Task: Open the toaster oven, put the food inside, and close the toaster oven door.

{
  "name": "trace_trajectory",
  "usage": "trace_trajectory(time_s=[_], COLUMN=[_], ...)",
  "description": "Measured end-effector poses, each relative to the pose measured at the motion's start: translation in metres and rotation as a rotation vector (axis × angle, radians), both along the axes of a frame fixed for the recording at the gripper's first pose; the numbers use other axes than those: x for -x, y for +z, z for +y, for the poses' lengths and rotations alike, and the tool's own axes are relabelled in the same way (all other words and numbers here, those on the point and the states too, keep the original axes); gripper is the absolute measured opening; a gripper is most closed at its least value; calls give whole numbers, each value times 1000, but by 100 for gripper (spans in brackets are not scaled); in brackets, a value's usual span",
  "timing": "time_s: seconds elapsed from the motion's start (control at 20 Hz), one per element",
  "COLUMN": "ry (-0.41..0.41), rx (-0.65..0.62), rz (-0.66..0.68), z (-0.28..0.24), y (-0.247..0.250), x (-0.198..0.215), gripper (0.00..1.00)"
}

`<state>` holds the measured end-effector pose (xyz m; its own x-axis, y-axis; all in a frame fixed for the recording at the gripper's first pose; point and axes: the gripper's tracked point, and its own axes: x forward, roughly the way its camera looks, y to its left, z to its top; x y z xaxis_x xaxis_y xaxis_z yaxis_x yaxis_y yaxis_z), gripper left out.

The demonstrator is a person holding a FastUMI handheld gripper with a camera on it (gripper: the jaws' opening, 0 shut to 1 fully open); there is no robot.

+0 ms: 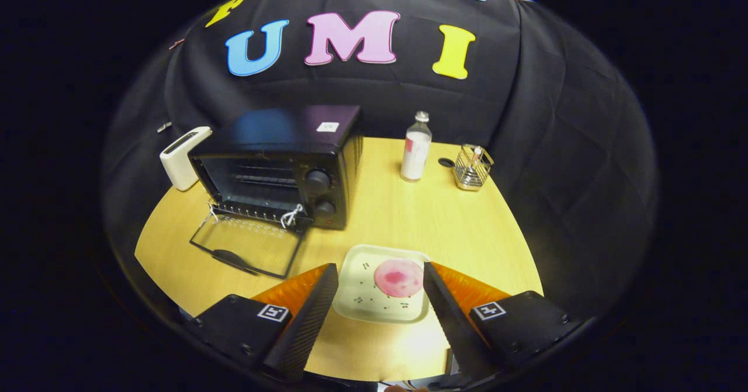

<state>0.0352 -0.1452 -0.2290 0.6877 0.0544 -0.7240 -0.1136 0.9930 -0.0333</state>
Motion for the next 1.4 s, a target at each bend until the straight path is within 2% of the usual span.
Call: trace_trajectory(time_s=[0.2, 0.4, 0.6, 0.75, 0.9, 1.05, 1.1, 1.15, 1.2, 1.25, 1.35, 1.4], ry=[-23, -46, -102, -88, -48, -45, -48, -52, -49, -49, -50, -39], rx=[-52, -227, -312, -376, -357, -337, -312, -272, -247, -236, -210, -204], rz=[140, 250, 310, 373, 427, 457, 467, 473, 475, 471, 456, 449], z=[-29, -39, -61, -60, -58, -52, -52, -56, -61, -64, -66, -67], y=[-44, -75, -100, -116, -133, -138, -142, -145, -147, -146, -146, -147], x=[9, 10, 1, -2, -1, 0, 1, 0, 1, 1, 0, 1], gripper=[97, 99, 98, 96, 97, 64, 64, 56, 45, 28, 16, 17])
